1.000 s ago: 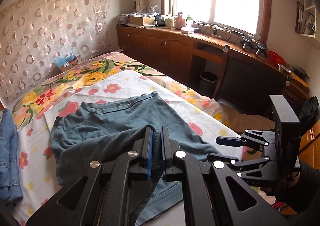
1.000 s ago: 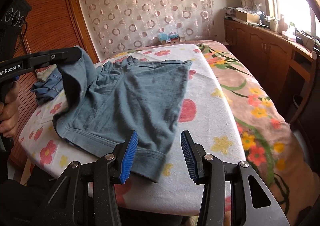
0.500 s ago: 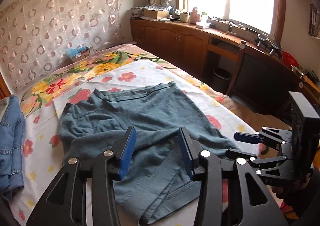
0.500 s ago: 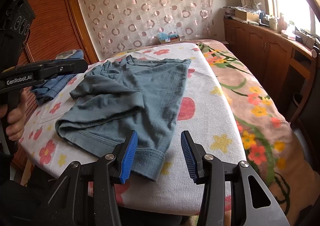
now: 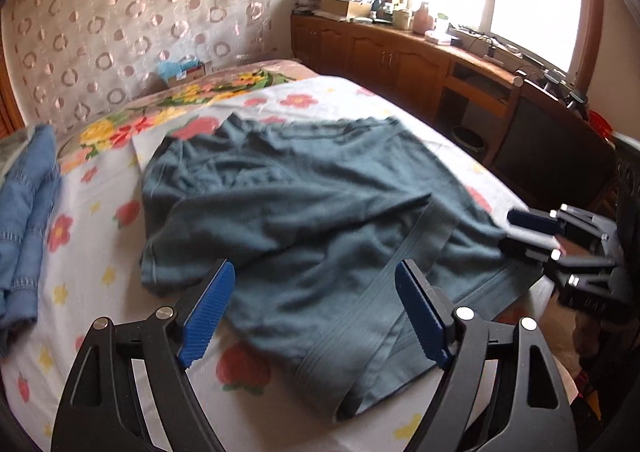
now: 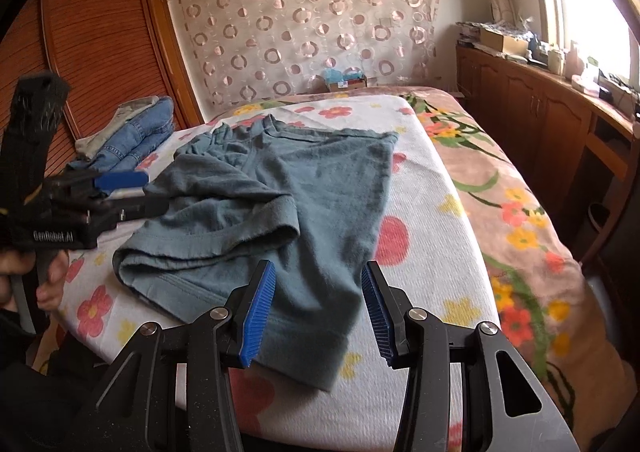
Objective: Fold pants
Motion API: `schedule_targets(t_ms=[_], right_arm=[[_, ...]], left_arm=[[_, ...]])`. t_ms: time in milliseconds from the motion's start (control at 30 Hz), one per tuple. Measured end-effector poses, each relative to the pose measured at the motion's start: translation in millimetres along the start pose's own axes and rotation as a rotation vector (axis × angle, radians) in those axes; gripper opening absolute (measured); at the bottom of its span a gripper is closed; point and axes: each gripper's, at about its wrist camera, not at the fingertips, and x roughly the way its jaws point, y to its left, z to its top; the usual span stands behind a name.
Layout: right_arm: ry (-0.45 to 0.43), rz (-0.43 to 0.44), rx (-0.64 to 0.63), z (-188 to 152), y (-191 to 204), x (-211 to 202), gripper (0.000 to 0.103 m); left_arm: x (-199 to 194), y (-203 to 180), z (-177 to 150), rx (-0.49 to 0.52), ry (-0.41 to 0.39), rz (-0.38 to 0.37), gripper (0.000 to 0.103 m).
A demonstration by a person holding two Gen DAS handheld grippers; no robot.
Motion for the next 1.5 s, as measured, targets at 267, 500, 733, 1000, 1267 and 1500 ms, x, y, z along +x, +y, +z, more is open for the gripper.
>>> schedule_targets(t_ms=[267,500,733,1000,1267,1500], right_arm=[[0.001,0.034,-0.035,11.3,8.3,26.4,0.047],[0.038,0.055,-0.043,22.0,14.3,53.4,0.037],[0.07,0.055,-0.036,32.3,13.7,71.2,0.03],[0.054,0.059,-0.038,34.4,18.8,68.1,0.011],[0.003,0.132,-0.018,29.3,23.9,43.1,0.006],[-0.011,0.126,-0.003,15.8,15.9,13.0,0.006]], left_arm=[[5.6,17.2,-22.0,-0.027,0.036,0.022,0.083],[5.1,27.5,-31.8,-0.057,0.037,0.017,0.083],[4.5,34.4,-39.5,-0.075,0.039,0.006,0.083],[0.3,36.7,-40.5,-0.08,0.024,0.013,0.083],[-8.0,40.8,-39.4,-0.092,0.001,0.022,0.083],[-9.4,41.3,-38.5,-0.094,-0.009,0.013,0.083]])
